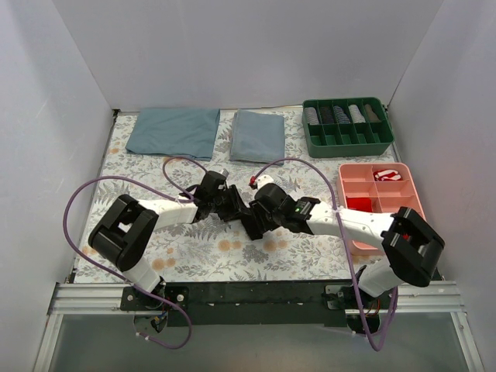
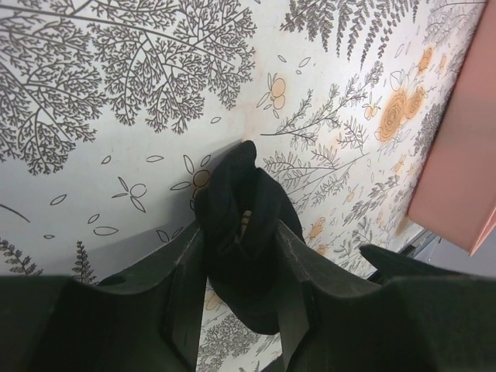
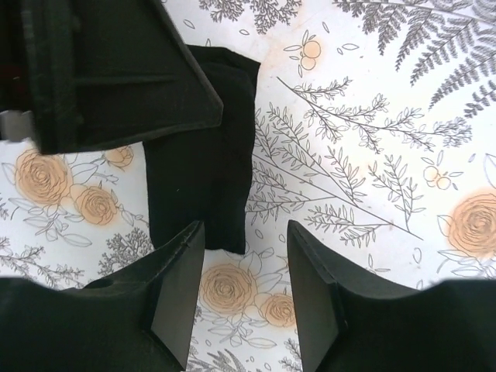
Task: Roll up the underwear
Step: Roll the underwear to the center of the board.
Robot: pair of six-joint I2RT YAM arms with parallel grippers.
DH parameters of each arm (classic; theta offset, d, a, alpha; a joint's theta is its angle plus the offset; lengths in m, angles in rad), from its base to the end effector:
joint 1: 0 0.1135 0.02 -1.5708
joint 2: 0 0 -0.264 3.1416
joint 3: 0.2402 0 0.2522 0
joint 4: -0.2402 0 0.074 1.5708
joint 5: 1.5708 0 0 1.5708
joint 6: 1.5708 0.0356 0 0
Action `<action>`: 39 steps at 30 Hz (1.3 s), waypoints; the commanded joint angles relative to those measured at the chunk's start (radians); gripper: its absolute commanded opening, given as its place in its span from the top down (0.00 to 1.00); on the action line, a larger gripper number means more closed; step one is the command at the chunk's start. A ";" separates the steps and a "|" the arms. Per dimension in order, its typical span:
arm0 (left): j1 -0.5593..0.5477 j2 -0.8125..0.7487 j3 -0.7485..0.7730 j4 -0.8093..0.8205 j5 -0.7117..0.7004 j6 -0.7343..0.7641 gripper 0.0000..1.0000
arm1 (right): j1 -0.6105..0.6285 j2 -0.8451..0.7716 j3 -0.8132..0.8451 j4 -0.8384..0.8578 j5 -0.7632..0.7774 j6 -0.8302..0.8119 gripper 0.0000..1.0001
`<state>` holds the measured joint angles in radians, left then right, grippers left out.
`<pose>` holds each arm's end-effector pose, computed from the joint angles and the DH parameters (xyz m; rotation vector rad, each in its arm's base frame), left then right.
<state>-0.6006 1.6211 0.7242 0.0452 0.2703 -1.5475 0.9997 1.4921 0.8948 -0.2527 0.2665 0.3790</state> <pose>0.2457 -0.1799 0.1417 -1.1557 2.5715 -1.1129 0.1739 0.2532 0.2071 -0.6185 2.3260 0.3275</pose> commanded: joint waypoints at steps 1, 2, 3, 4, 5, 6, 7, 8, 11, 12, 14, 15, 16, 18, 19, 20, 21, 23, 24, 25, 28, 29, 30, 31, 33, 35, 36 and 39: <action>-0.013 -0.030 0.053 -0.201 -0.103 -0.005 0.82 | 0.049 -0.056 0.064 -0.046 0.082 -0.049 0.45; -0.013 -0.027 0.067 -0.220 -0.111 -0.008 0.82 | 0.072 -0.053 0.076 -0.048 0.091 -0.054 0.44; -0.013 -0.026 0.078 -0.252 -0.117 -0.008 0.83 | 0.085 -0.050 0.084 -0.048 0.092 -0.055 0.43; -0.013 -0.021 0.101 -0.266 -0.123 -0.008 0.83 | 0.099 -0.035 0.093 -0.059 0.115 -0.055 0.43; -0.013 -0.015 0.112 -0.278 -0.123 -0.006 0.83 | 0.126 -0.026 0.099 -0.059 0.126 -0.060 0.43; -0.013 -0.012 0.118 -0.297 -0.126 -0.006 0.83 | 0.137 -0.015 0.114 -0.060 0.134 -0.064 0.43; -0.013 -0.009 0.133 -0.304 -0.128 -0.008 0.82 | 0.149 0.008 0.125 -0.069 0.157 -0.065 0.43; -0.013 -0.001 0.139 -0.312 -0.131 -0.006 0.83 | 0.168 0.020 0.133 -0.069 0.166 -0.066 0.42; -0.013 0.013 0.158 -0.332 -0.129 -0.002 0.83 | 0.195 0.059 0.151 -0.054 0.203 -0.072 0.42; -0.013 0.020 0.159 -0.338 -0.129 -0.002 0.83 | 0.198 0.063 0.151 -0.045 0.204 -0.077 0.42; -0.013 0.025 0.164 -0.341 -0.126 -0.002 0.83 | 0.211 0.085 0.159 -0.024 0.215 -0.077 0.40; -0.013 0.029 0.165 -0.343 -0.123 -0.002 0.83 | 0.212 0.091 0.164 -0.020 0.215 -0.083 0.40; -0.013 0.034 0.169 -0.346 -0.123 0.001 0.83 | 0.214 0.108 0.170 -0.019 0.220 -0.087 0.40; -0.013 0.040 0.179 -0.353 -0.120 0.003 0.83 | 0.218 0.126 0.176 -0.017 0.231 -0.091 0.39; -0.013 0.046 0.182 -0.355 -0.120 0.004 0.82 | 0.220 0.140 0.176 -0.013 0.232 -0.092 0.39; -0.013 0.048 0.184 -0.357 -0.118 0.006 0.82 | 0.221 0.148 0.174 -0.010 0.234 -0.094 0.39; -0.013 0.048 0.185 -0.357 -0.117 0.007 0.82 | 0.223 0.152 0.173 0.000 0.232 -0.103 0.39; -0.013 0.054 0.190 -0.358 -0.115 0.010 0.82 | 0.221 0.166 0.167 0.013 0.234 -0.111 0.38; -0.013 0.054 0.195 -0.361 -0.115 0.009 0.82 | 0.223 0.181 0.168 0.012 0.240 -0.115 0.37; -0.013 0.057 0.196 -0.361 -0.114 0.010 0.82 | 0.221 0.191 0.173 0.006 0.247 -0.118 0.37; -0.013 0.062 0.199 -0.364 -0.108 0.015 0.82 | 0.223 0.220 0.173 0.004 0.260 -0.129 0.37; -0.013 0.063 0.201 -0.364 -0.106 0.020 0.82 | 0.221 0.224 0.168 0.010 0.260 -0.132 0.37; -0.013 0.062 0.202 -0.366 -0.105 0.020 0.82 | 0.221 0.229 0.158 0.016 0.257 -0.137 0.37; -0.013 0.063 0.202 -0.366 -0.103 0.021 0.82 | 0.221 0.234 0.155 0.026 0.258 -0.141 0.37; -0.013 0.066 0.201 -0.363 -0.100 0.027 0.81 | 0.223 0.255 0.153 0.020 0.272 -0.150 0.37; -0.013 0.071 0.204 -0.366 -0.091 0.032 0.81 | 0.220 0.273 0.154 -0.005 0.287 -0.149 0.37; -0.013 0.072 0.207 -0.366 -0.088 0.035 0.81 | 0.217 0.290 0.153 -0.016 0.296 -0.143 0.38; -0.013 0.074 0.211 -0.367 -0.077 0.044 0.81 | 0.206 0.310 0.144 -0.051 0.298 -0.123 0.39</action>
<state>-0.6102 1.6783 0.9203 -0.2783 0.1982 -1.5402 1.2198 1.7588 1.0344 -0.2558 0.5316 0.2394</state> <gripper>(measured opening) 0.321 0.619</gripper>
